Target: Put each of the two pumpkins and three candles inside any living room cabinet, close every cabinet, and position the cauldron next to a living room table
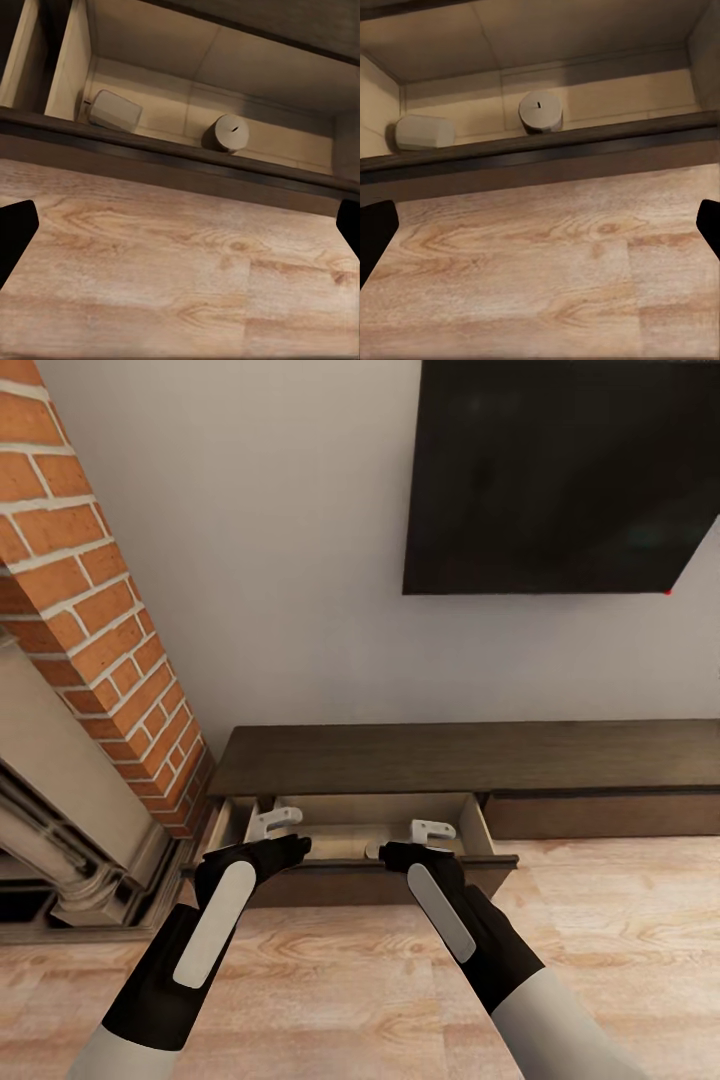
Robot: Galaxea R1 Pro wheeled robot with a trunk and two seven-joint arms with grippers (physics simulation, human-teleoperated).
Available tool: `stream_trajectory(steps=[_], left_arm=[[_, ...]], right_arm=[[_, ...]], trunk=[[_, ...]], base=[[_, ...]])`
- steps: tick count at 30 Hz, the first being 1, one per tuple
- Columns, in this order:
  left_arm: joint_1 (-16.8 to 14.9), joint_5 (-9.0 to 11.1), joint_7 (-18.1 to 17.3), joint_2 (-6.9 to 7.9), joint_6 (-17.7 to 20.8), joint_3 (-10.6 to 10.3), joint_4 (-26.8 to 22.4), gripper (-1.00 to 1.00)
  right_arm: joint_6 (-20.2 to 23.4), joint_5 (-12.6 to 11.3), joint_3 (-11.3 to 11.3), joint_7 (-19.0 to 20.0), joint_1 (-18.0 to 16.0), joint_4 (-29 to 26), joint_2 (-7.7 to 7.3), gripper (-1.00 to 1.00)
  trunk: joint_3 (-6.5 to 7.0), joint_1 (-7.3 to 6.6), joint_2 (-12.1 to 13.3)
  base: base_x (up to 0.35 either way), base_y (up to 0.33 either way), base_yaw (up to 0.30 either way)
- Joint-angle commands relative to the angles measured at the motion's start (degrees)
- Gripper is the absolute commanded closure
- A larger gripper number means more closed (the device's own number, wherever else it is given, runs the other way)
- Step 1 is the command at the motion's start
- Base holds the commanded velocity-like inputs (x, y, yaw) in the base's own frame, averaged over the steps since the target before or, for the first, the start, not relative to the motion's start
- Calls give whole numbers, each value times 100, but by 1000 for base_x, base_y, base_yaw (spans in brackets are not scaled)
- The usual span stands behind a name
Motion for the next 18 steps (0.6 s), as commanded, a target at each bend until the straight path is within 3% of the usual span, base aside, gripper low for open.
stream_trajectory(steps=[1, 5, 8, 13, 16, 18], left_arm=[[-4, 57, 60, 2, 7, -3, -5, -100], [-18, 62, 56, 25, 9, 27, 20, -100], [-21, 98, 55, 63, 16, 51, 87, -100], [-6, 89, 54, 247, 180, 82, 541, -100], [-5, 91, 50, 291, 222, 114, 897, -100], [-5, 94, 34, 298, 215, 122, 1271, -100]], right_arm=[[7, -54, 9, -56, -5, -6, -2, -100], [7, -62, -26, -49, -5, -6, -28, -100], [19, -63, -274, -51, -5, -12, -41, -100], [55, -60, -430, -60, -5, -54, -37, -100], [521, -56, -497, -98, 2, -773, -48, -100], [885, -50, -750, -127, 24, -1393, -55, -100]], trunk=[[-5, -1, -3], [-5, -1, -3], [-5, -1, -3], [-5, -1, -3], [-5, -1, -3], [-5, -1, -3]], base=[[-33, 0, 0], [-10, 0, 0], [0, 0, 0], [0, 0, 0], [0, 0, 0], [0, 0, 0]])
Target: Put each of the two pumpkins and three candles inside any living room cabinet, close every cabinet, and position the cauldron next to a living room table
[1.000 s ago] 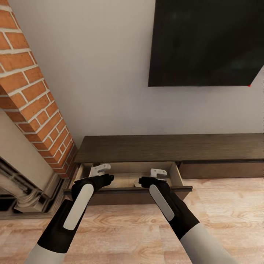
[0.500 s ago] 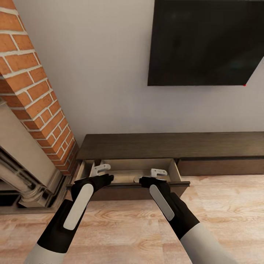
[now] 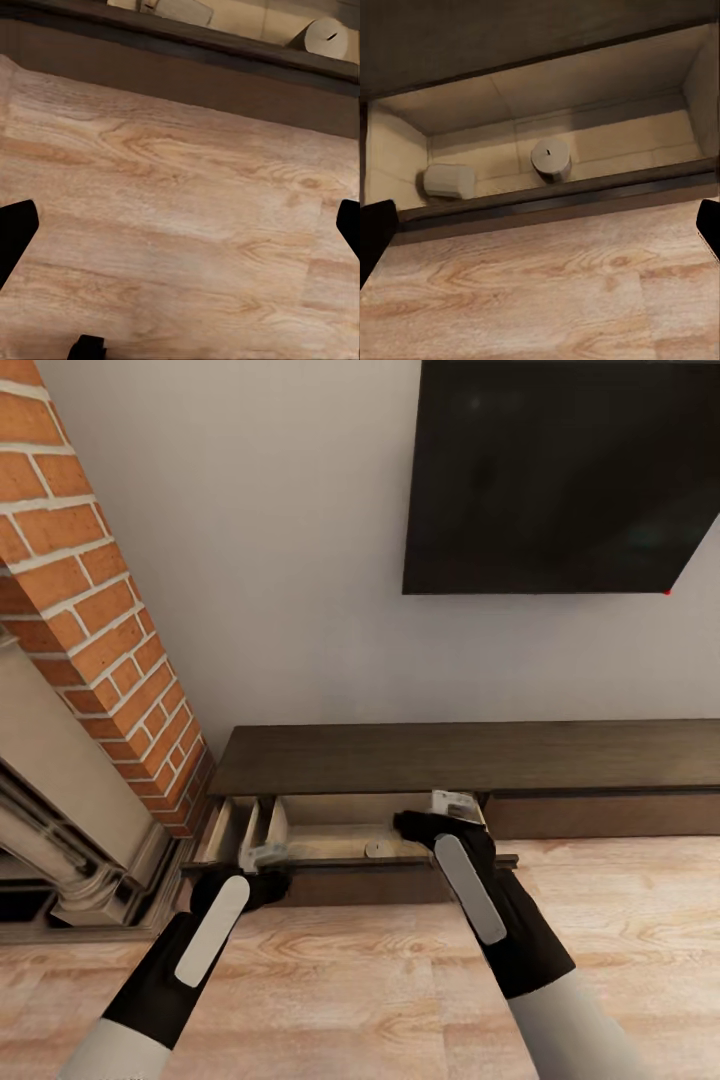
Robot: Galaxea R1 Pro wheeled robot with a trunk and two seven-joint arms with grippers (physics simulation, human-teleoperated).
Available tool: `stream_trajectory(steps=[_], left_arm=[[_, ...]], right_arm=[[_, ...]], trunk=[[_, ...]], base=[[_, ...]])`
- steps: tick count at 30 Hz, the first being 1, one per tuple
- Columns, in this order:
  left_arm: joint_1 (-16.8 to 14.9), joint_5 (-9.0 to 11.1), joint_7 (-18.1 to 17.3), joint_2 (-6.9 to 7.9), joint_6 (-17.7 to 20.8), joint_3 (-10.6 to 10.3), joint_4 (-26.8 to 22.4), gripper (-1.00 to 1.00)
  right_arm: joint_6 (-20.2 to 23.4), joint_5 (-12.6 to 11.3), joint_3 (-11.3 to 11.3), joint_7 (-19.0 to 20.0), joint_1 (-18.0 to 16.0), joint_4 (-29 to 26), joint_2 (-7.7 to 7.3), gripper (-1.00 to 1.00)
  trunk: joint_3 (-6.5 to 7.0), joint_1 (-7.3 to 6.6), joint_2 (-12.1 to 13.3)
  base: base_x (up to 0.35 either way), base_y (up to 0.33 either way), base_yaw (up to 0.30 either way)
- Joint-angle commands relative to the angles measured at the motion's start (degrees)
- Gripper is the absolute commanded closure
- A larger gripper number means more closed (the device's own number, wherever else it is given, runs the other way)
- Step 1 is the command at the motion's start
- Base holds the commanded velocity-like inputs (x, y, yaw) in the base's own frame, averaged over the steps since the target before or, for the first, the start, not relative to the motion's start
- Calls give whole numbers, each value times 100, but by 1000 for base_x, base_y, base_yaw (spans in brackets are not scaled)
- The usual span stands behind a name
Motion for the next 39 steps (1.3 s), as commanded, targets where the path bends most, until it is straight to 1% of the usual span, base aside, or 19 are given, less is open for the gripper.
stream_trajectory(steps=[1, 3, 5, 8, 9, 10, 12, 15, 16, 17, 18, 20, 21, 23, 25, 27, 32, 35, 39], left_arm=[[-5, 62, 53, -1, -15, -16, 220, -100], [-5, 61, 38, -22, -70, -21, 793, -100], [-5, 57, 22, -37, -169, -21, 1381, -100], [-5, 50, 13, -68, -549, -51, 2058, -100], [-5, 51, 13, -74, -623, -59, 2148, -100], [-5, 53, 12, -86, -755, -77, 2310, -100], [4, 46, -38, -118, -980, -136, 2706, -100], [17, 1, -484, -129, -1441, -187, 3340, -100], [19, -19, -722, -131, -1692, -213, 3655, -100], [20, -30, -916, -133, -1916, -293, 3968, -100], [21, -36, -1042, -133, -2125, -422, 4206, -100], [21, -25, -1127, -134, -2439, -599, 4433, -100], [21, -18, -1157, -155, -2687, -686, 4640, -100], [21, -28, -1183, -230, -2888, -745, 4878, -100], [23, -26, -1200, -293, -2975, -771, 4991, -100], [31, -21, -1210, -323, -3023, -781, 5091, -100], [38, -23, -1219, -340, -3324, -787, 5319, -100], [39, -22, -1220, -344, -3439, -788, 5401, -100], [39, -17, -1220, -345, -3462, -788, 5420, -100]], right_arm=[[146, -45, -152, -88, 18, -257, -4, -100], [274, -8, -366, -145, 39, -482, -7, -100], [307, -6, -463, -185, 105, -465, -28, -100], [236, -6, -542, -207, 296, 66, -121, -100], [197, -6, -549, -207, 313, 186, -134, -100], [92, -7, -558, -207, 337, 443, -153, -100], [-362, -20, -568, -159, 369, 1284, -177, -100], [-862, -27, -567, -134, 378, 1959, -183, -100], [-1103, -17, -566, -118, 379, 2244, -185, -100], [-1344, -3, -560, -64, 380, 2547, -185, -100], [-1555, 5, -549, 10, 380, 2828, -185, -100], [-1820, 9, -536, 146, 380, 3186, -186, -100], [-2016, 15, -529, 257, 381, 3444, -186, -100], [-2205, 14, -524, 362, 378, 3684, -186, -100], [-2317, 13, -523, 450, 378, 3849, -186, -100], [-2440, 14, -522, 532, 377, 4019, -186, -100], [-2799, 17, -515, 715, 373, 4379, -186, -100], [-2877, 13, -513, 753, 372, 4459, -186, -100], [-2915, 12, -513, 759, 372, 4478, -182, -100]], trunk=[[-4, 0, -3], [3, 0, -3], [14, 0, -3], [34, 0, -3], [41, 0, -3], [48, 0, -3], [62, 0, -3], [84, 0, -3], [91, 0, -3], [99, 0, -3], [106, 0, -3], [120, 0, -3], [127, 0, -3], [142, 0, -3], [156, 0, -3], [171, 0, -3], [204, 0, -3], [213, 0, -3], [216, 0, -3]], base=[[0, 0, -19], [0, 0, -85], [0, 0, -136], [0, 0, -161], [0, 0, -172], [0, 0, -177], [0, 0, -183], [0, 0, -186], [0, 0, -187], [0, 0, -187], [0, 0, -187], [0, 0, -187], [0, 0, -187], [0, 0, -187], [0, 0, -188], [0, 0, -194], [0, 0, -215], [0, 0, -257], [0, 0, -274]])
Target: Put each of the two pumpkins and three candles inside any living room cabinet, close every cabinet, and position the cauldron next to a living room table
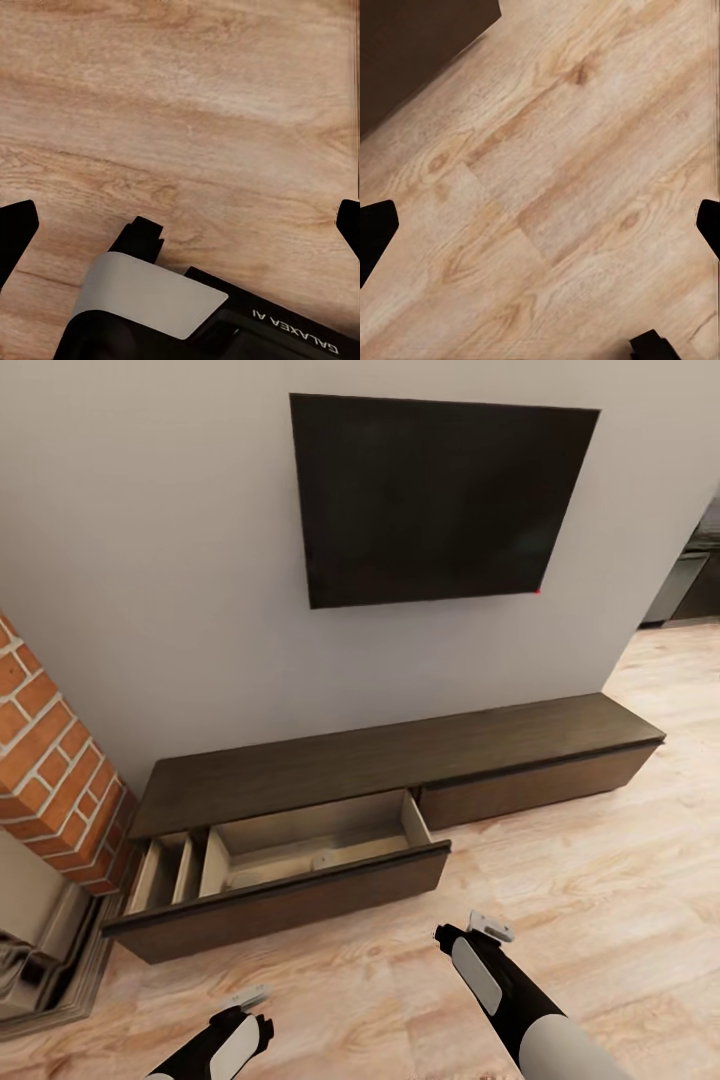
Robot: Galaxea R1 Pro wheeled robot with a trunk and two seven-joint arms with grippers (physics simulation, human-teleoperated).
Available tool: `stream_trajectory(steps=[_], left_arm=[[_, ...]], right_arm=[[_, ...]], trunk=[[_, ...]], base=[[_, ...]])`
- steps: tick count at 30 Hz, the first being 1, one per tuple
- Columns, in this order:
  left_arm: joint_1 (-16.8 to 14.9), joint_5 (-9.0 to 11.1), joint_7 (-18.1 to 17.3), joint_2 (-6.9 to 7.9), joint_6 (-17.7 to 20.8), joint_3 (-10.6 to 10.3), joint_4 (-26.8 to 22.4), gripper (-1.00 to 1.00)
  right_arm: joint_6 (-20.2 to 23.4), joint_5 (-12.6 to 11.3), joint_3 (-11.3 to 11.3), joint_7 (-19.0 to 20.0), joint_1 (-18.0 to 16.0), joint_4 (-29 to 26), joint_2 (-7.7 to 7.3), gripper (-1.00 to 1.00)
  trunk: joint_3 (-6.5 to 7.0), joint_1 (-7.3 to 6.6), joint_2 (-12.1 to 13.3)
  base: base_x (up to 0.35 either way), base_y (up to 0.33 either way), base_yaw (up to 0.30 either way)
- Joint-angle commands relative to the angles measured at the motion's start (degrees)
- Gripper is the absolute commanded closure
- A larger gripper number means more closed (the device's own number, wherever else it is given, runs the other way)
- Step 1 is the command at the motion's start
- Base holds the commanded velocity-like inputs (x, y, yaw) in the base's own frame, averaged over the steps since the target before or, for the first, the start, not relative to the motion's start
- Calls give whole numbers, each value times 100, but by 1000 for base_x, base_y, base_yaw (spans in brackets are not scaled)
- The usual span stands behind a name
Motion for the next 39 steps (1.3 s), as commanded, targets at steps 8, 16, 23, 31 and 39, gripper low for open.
stream_trajectory(steps=[8, 16, 23, 31, 39], left_arm=[[3, 38, 45, 2, -15, -48, -9, -100], [23, 38, 45, 4, -20, -48, -9, -100], [25, 38, 46, 6, -23, -48, -9, -100], [25, 38, 51, 6, -25, -48, -9, -100], [21, 38, 49, 6, -25, -48, -9, -100]], right_arm=[[-184, -39, 29, -42, -5, 2, -7, -100], [-209, -25, 22, 117, -5, 143, -9, -100], [-212, -39, 17, 406, -5, 241, -7, -100], [-404, -34, 11, 444, -5, 364, -8, -100], [-434, -69, 10, 450, -5, 407, -7, -100]], trunk=[[-19, 0, -3], [-81, 0, -3], [-140, 0, -3], [-209, 0, -3], [-278, 0, -3]], base=[[0, 0, -136], [0, 0, -115], [0, 0, -139], [0, 0, -139], [0, 0, -140]])
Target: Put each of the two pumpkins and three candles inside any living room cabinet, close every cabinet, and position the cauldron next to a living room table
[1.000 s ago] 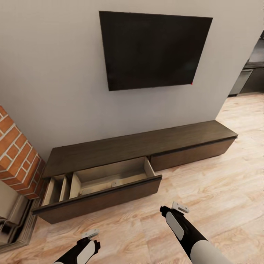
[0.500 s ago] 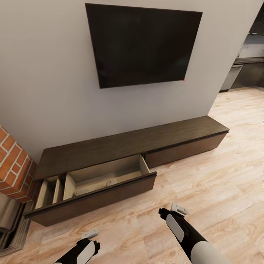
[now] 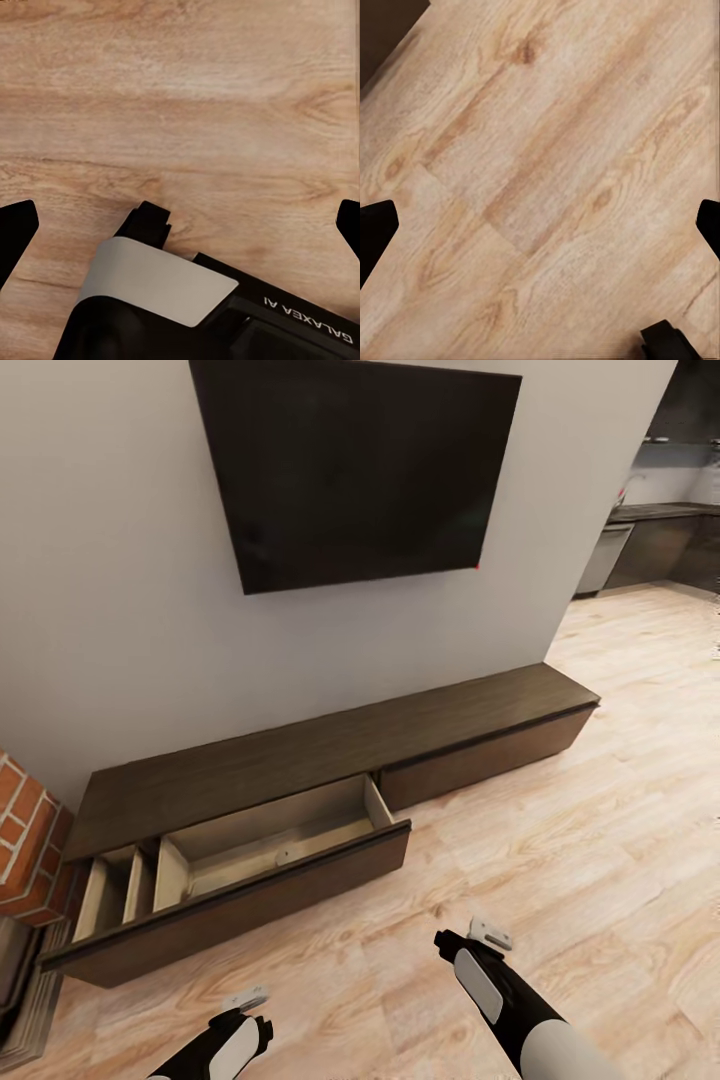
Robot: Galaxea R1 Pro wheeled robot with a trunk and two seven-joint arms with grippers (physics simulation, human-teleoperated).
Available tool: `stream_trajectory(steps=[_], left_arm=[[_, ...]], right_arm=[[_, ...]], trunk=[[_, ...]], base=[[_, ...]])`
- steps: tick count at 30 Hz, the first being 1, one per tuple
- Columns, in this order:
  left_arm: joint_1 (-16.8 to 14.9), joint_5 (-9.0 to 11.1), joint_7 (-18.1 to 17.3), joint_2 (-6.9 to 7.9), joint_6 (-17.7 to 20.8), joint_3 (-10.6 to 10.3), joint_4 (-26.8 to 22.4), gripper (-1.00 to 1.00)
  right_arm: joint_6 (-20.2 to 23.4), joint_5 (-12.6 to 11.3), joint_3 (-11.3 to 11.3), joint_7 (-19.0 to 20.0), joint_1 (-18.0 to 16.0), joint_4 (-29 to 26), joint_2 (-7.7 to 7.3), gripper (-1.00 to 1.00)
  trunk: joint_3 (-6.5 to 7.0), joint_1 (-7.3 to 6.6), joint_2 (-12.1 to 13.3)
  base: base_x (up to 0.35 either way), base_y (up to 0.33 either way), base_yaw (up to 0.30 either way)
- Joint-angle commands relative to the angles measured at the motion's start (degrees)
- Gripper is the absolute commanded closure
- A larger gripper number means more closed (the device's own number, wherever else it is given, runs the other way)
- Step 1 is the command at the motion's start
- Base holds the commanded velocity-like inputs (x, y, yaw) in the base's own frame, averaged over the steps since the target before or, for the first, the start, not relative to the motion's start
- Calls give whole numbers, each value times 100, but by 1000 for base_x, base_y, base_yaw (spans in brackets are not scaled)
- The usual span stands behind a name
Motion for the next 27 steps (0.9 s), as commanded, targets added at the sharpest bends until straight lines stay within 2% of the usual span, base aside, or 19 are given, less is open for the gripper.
stream_trajectory(steps=[1, 13, 27], left_arm=[[-4, 36, 43, 5, 23, -48, -13, -100], [-6, 31, 46, 5, 23, -48, 34, -100], [-7, 103, 69, 77, 28, -5, 103, -100]], right_arm=[[23, -43, 34, -46, -3, -9, -5, -100], [-21, -78, 10, -46, -3, -9, -5, -100], [-265, -82, 2, -48, -3, 155, -5, -100]], trunk=[[-13, 0, -3], [-54, 0, -3], [19, 0, -3]], base=[[0, 0, -147], [0, 0, -235], [0, 0, -248]])
